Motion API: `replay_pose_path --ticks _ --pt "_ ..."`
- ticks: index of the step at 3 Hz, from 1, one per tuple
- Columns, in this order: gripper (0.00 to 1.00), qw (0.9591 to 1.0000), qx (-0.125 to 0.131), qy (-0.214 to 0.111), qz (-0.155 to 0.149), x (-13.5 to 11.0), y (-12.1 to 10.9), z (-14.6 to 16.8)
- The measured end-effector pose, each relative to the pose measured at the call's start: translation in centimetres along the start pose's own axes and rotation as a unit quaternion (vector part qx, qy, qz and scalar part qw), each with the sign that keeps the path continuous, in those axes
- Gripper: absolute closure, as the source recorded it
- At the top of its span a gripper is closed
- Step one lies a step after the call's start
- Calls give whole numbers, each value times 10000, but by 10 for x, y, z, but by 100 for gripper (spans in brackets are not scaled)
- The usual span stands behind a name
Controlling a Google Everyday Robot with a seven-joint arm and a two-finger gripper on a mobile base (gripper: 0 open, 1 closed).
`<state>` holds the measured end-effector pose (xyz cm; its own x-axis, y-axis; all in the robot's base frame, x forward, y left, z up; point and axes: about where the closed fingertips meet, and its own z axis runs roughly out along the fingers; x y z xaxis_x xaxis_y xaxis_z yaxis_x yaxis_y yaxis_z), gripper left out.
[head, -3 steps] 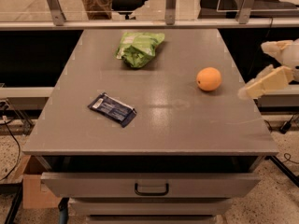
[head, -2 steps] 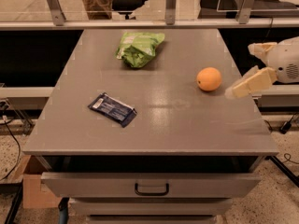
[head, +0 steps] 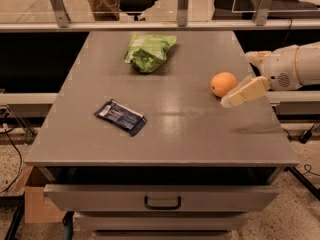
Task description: Move orange near rxbar blueberry
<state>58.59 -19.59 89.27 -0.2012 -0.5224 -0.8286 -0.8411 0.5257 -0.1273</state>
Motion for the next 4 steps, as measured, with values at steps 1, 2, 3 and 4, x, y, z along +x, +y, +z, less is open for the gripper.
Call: replay_pose_path --ticks 1,2,3,4 --pt "0 10000 -14 56 64 6 -5 17" --pt "0 9999 -30 85 120 9 -8 27" --pt "0 9997 -83 137 210 16 -5 34" --pt "12 9995 -166 132 229 18 -1 39"
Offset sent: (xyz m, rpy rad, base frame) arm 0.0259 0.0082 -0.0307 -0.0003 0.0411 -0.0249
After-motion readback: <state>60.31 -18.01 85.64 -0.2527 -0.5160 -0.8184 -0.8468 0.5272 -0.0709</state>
